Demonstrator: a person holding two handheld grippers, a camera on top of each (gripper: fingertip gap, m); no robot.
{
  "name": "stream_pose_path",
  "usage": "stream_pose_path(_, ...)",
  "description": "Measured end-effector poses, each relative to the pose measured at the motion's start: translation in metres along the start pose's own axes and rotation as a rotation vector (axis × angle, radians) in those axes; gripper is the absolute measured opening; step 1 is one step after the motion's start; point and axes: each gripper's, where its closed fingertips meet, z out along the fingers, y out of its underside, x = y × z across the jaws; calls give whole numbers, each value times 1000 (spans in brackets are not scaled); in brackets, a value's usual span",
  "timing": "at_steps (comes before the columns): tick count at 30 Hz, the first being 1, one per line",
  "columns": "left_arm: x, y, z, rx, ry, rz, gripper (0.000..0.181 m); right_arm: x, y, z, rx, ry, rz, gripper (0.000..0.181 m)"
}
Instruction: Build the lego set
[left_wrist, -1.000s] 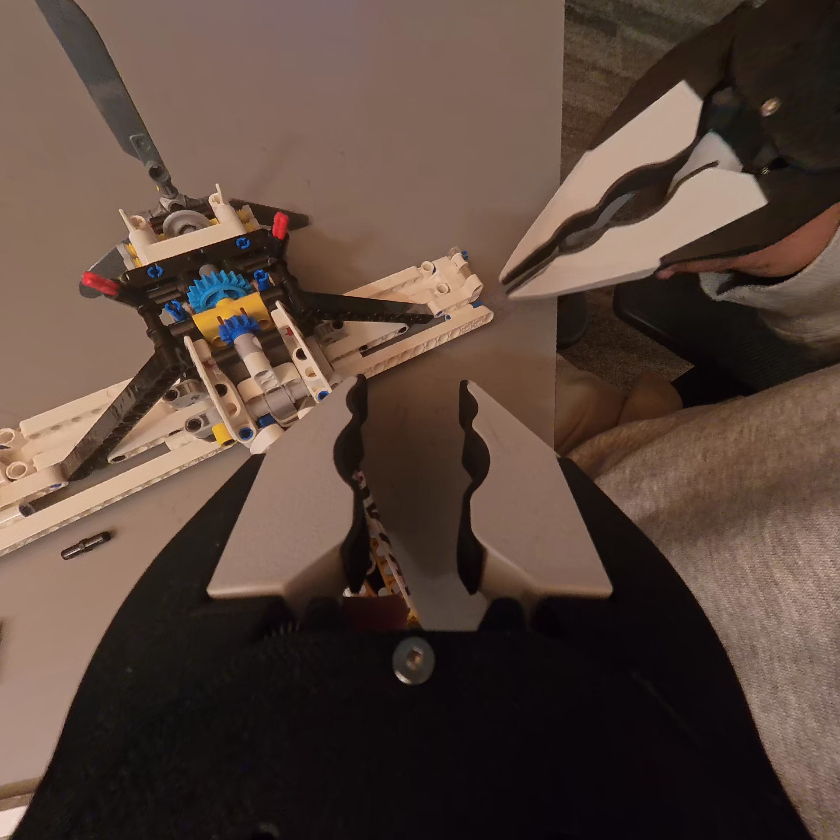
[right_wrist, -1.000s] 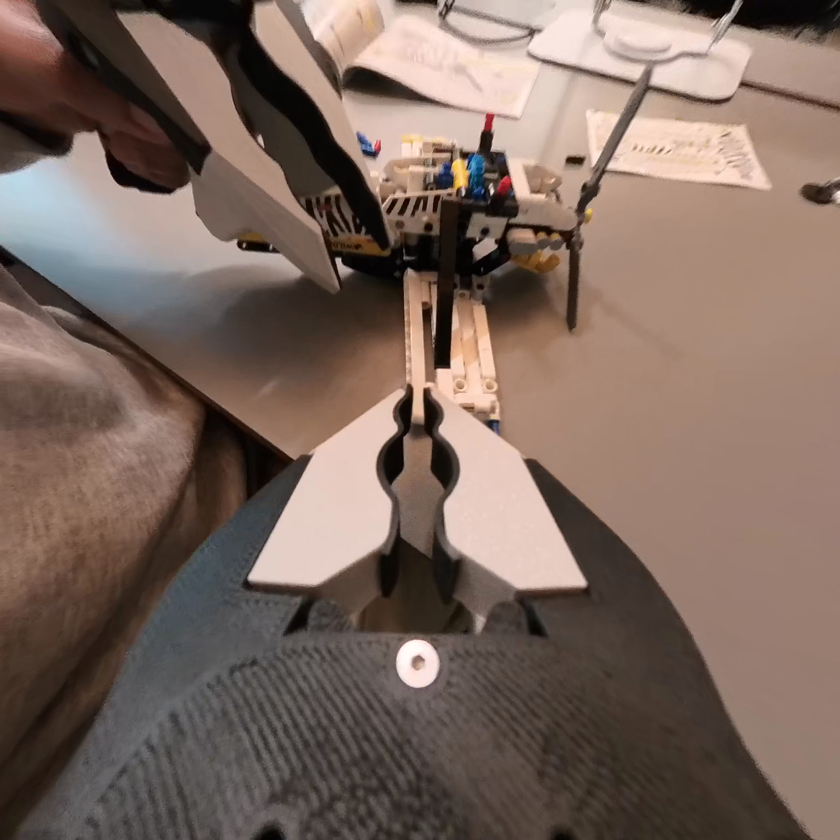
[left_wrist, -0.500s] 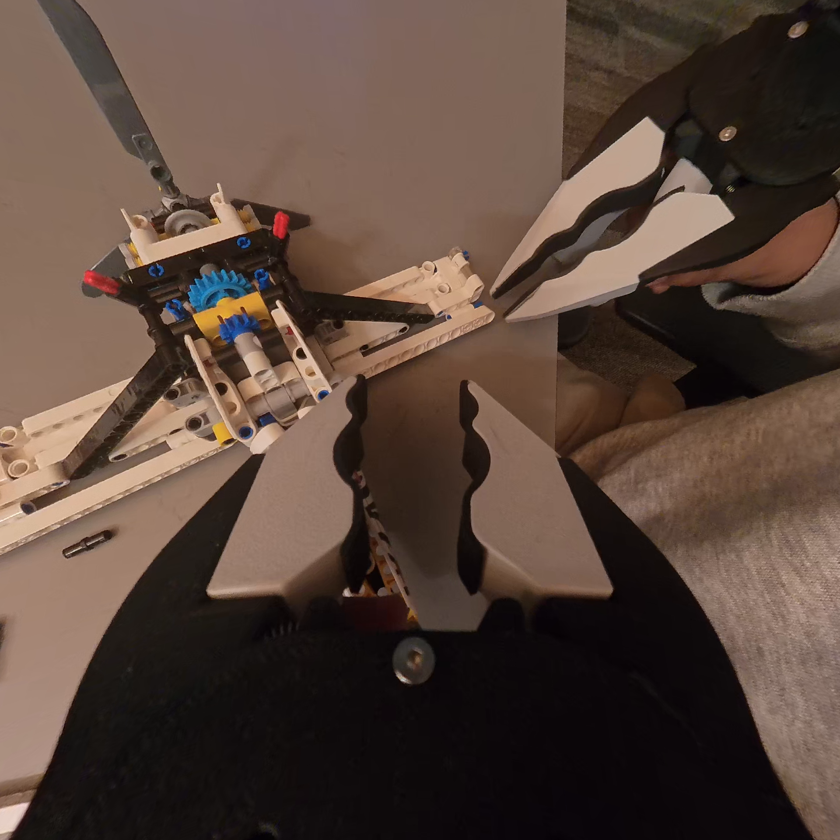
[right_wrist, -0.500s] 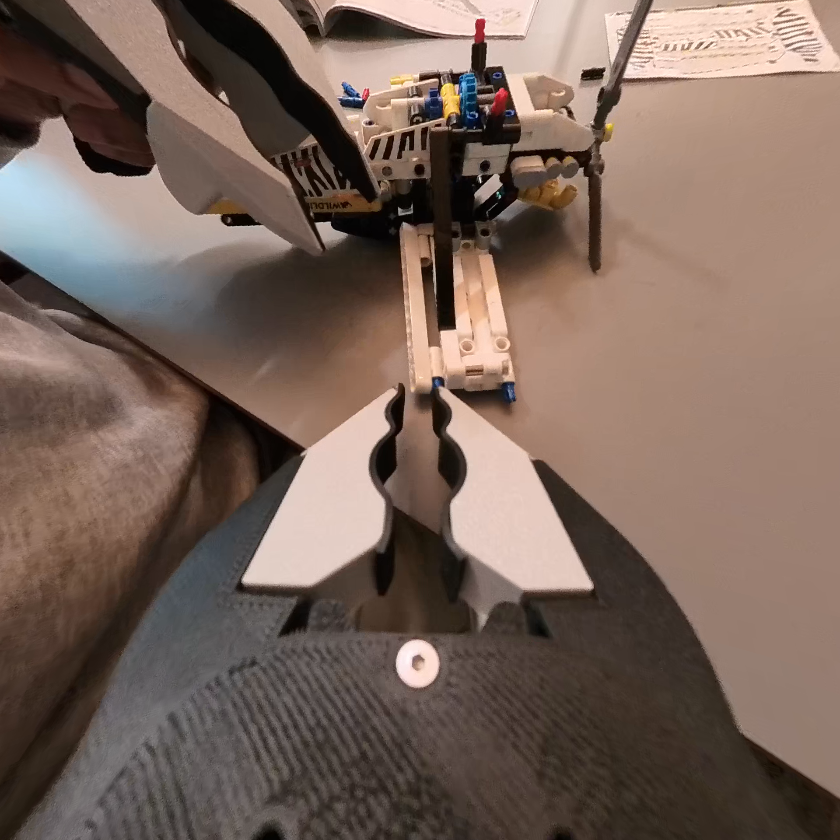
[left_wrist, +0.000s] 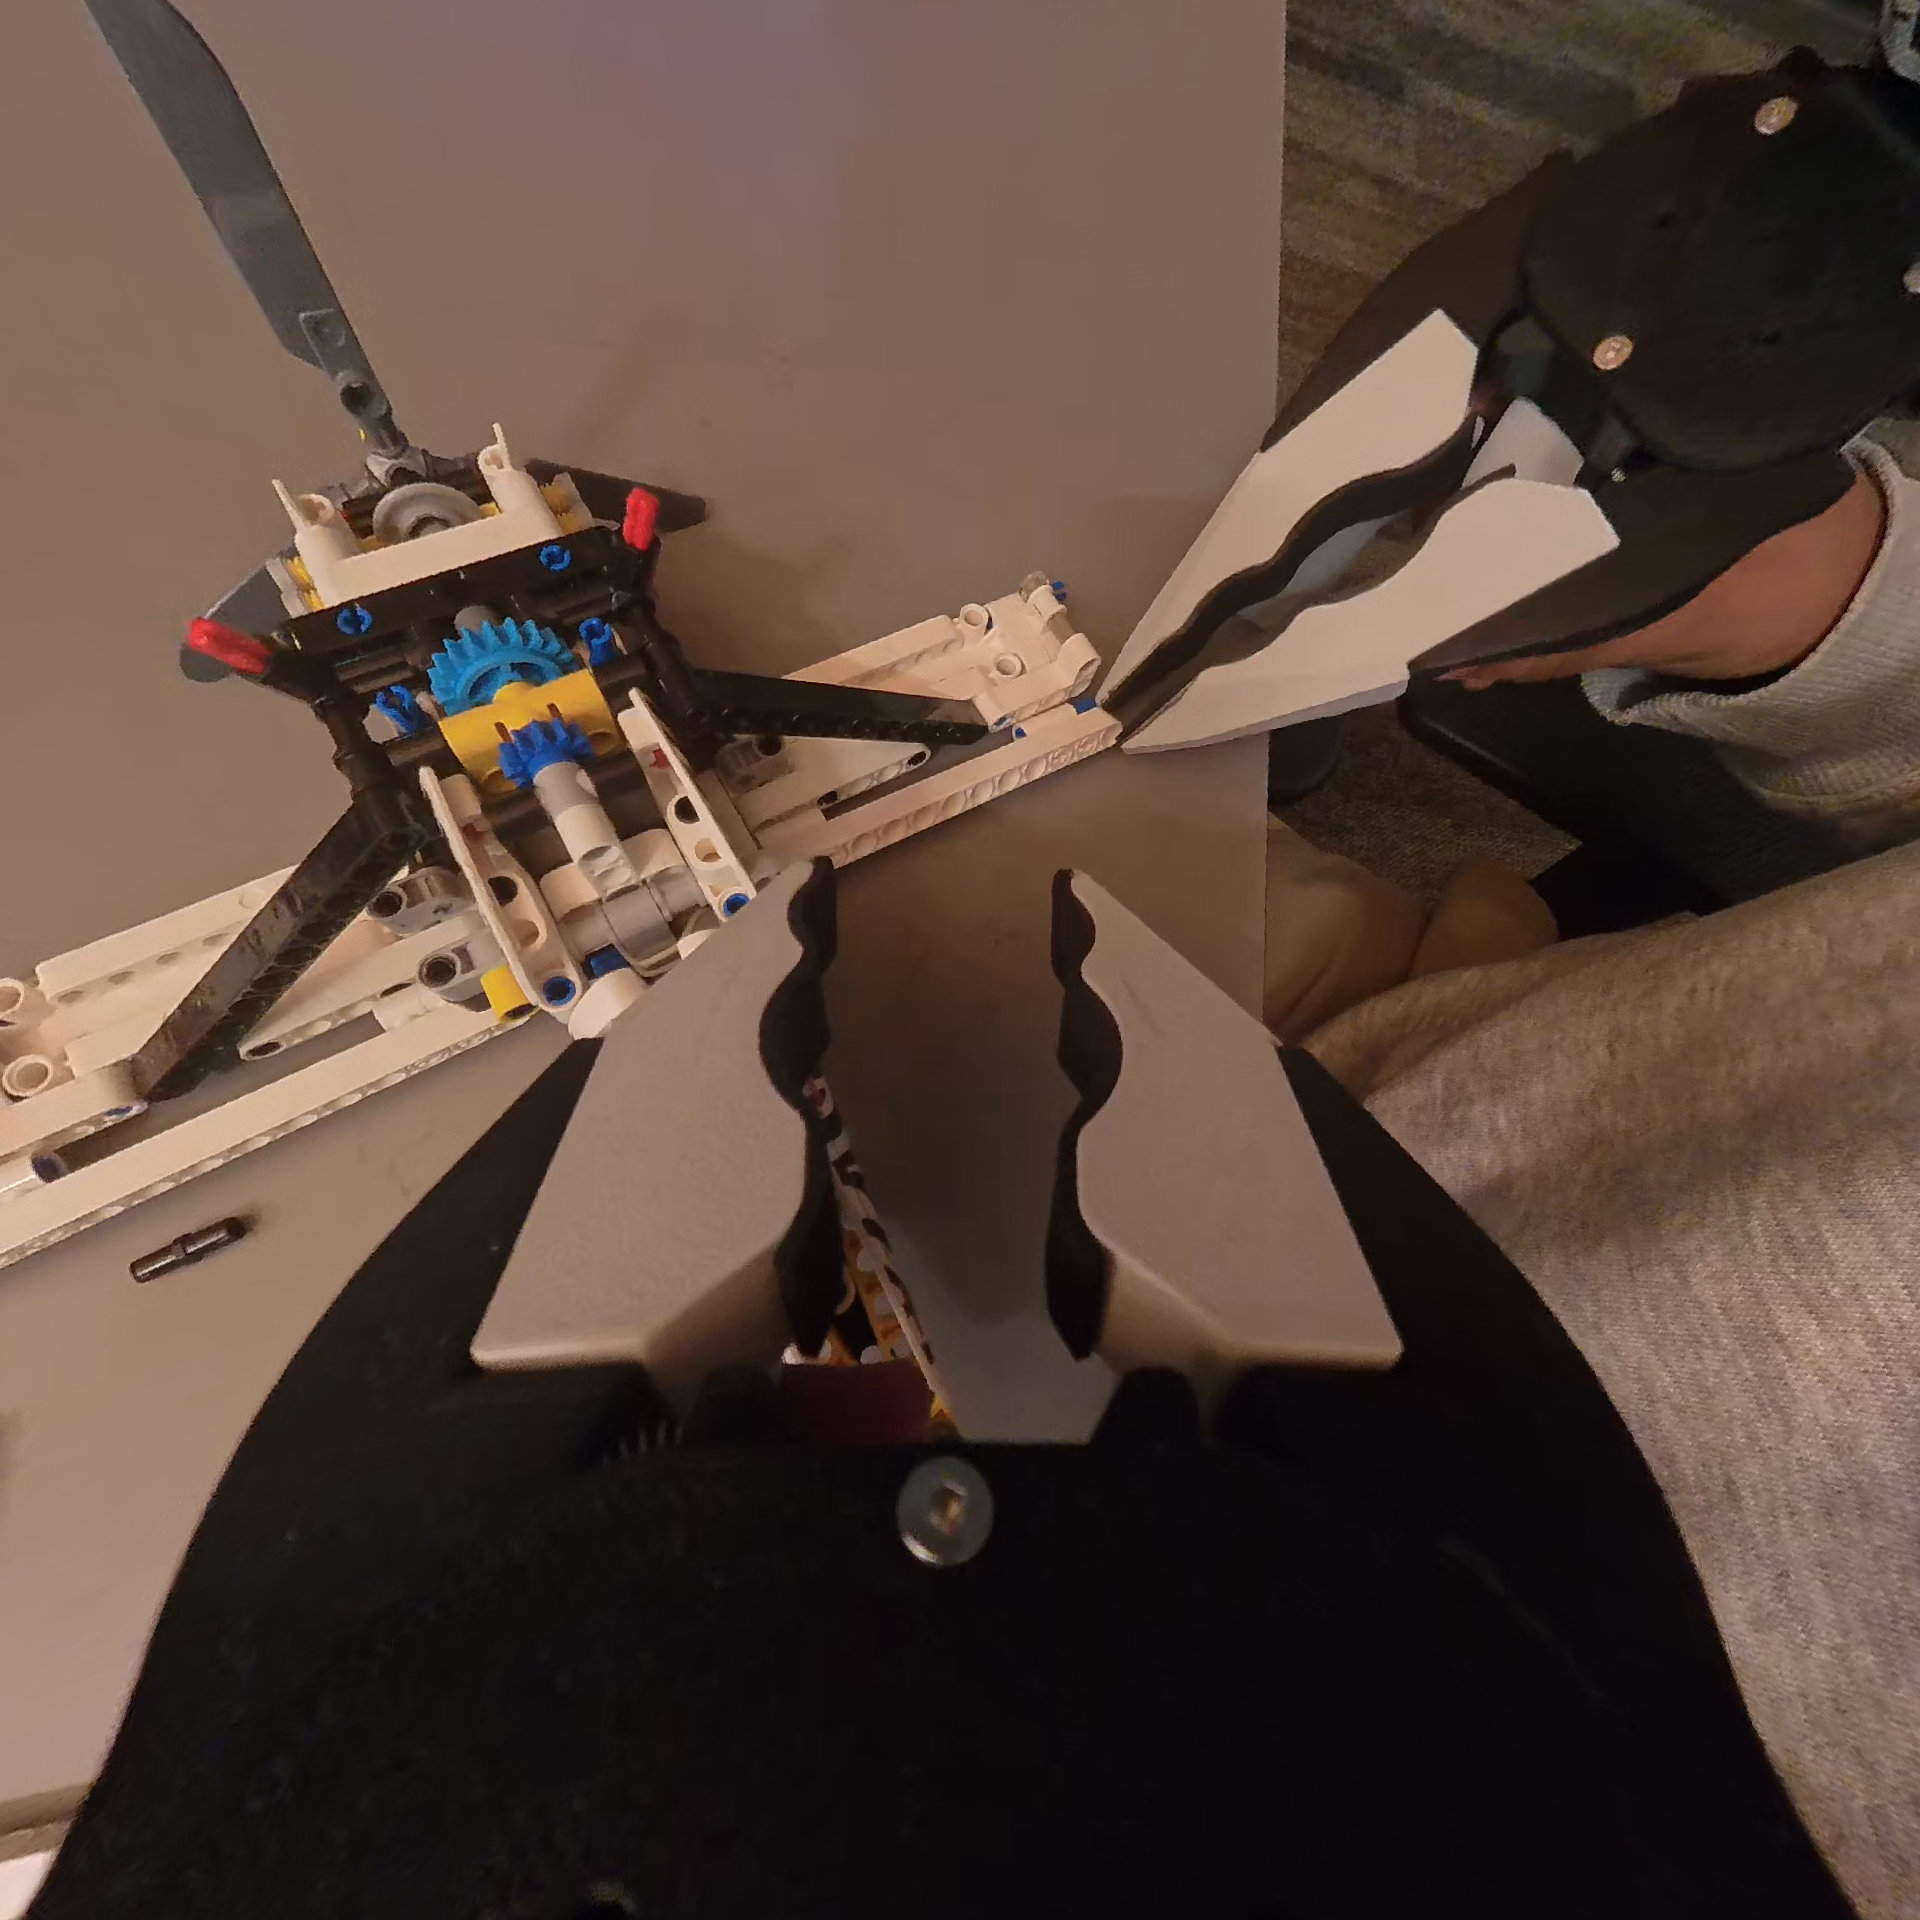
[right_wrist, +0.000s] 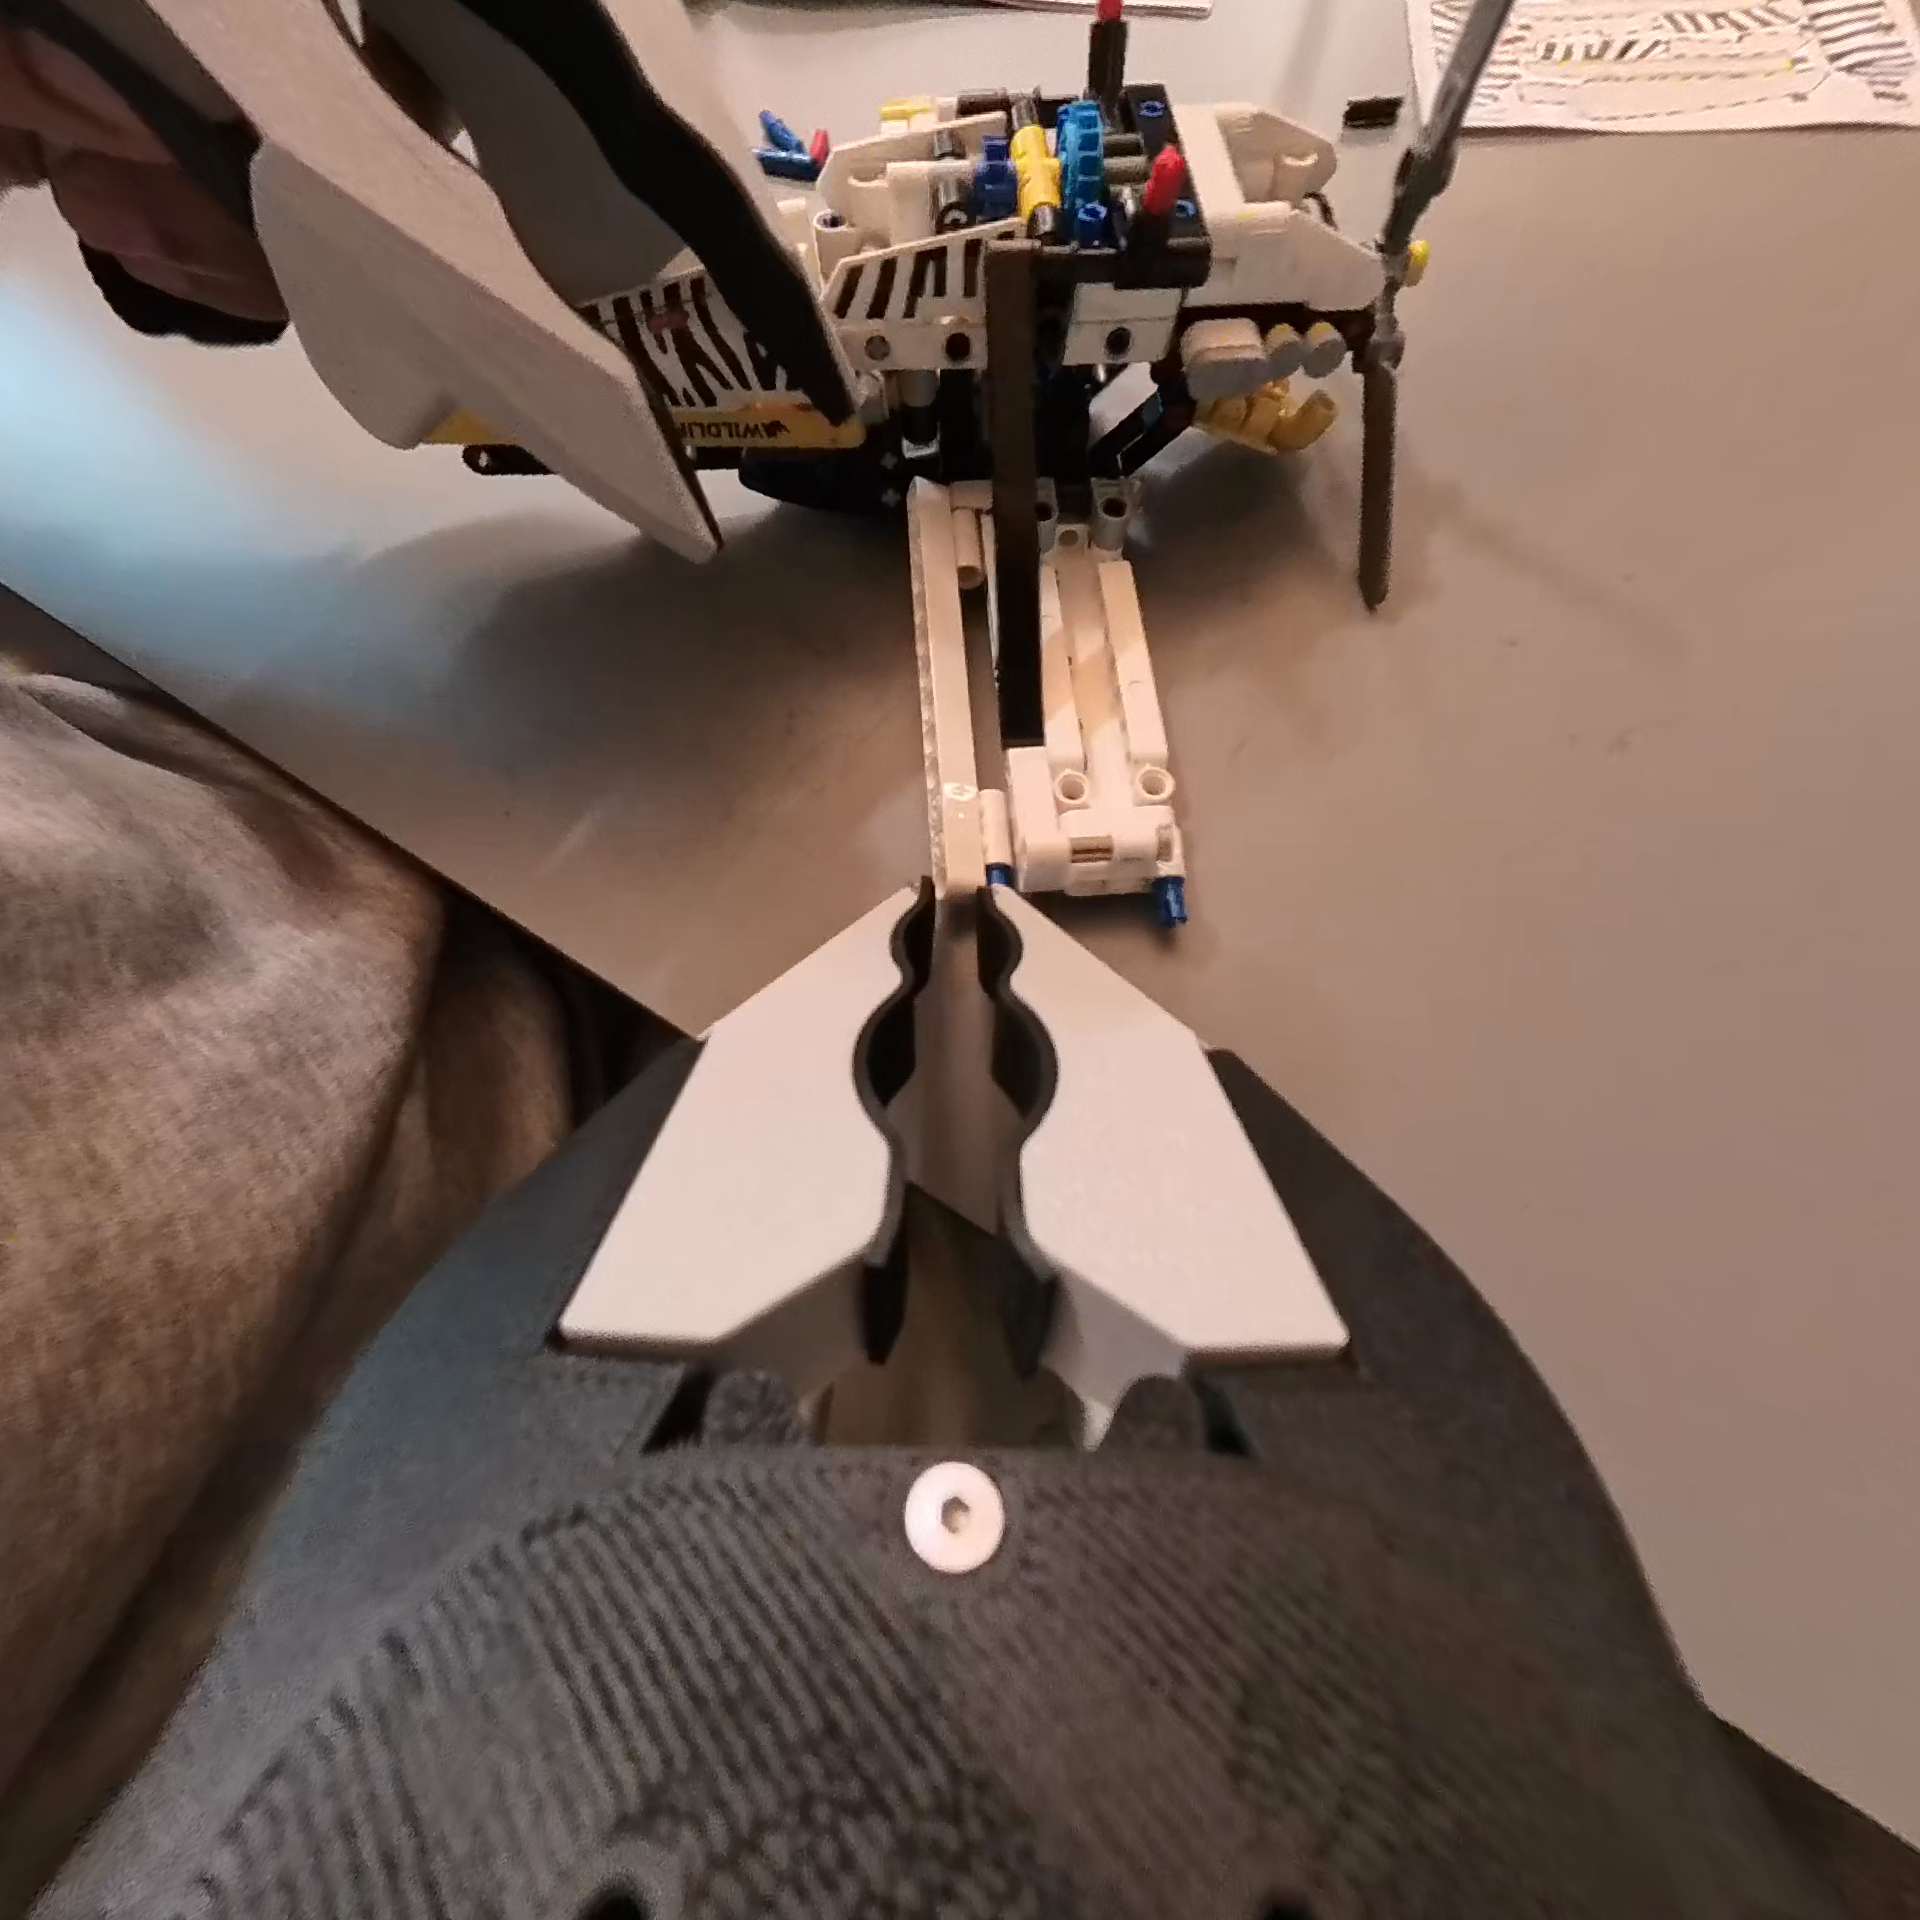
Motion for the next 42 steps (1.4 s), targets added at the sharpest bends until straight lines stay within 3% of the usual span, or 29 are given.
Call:
stream_pose_path(7, 4, -8, -9, 59, 89, -73, 42, -4, -9, -6, 68, -19, -22, 8)
stream_pose_path(16, -17, -25, -37, 247, 116, -168, 39, 15, -53, -28, 285, -5, 39, 10)
stream_pose_path(27, -44, -48, -77, 507, 97, -66, 36, 54, -89, -24, 443, 148, 135, 15)
stream_pose_path(33, -54, -32, -88, 548, 86, -34, 35, 70, -83, -8, 436, 246, 164, 10)
stream_pose_path(42, -77, -10, -83, 449, -28, -65, 38, 93, -72, 0, 358, 320, 283, 7)
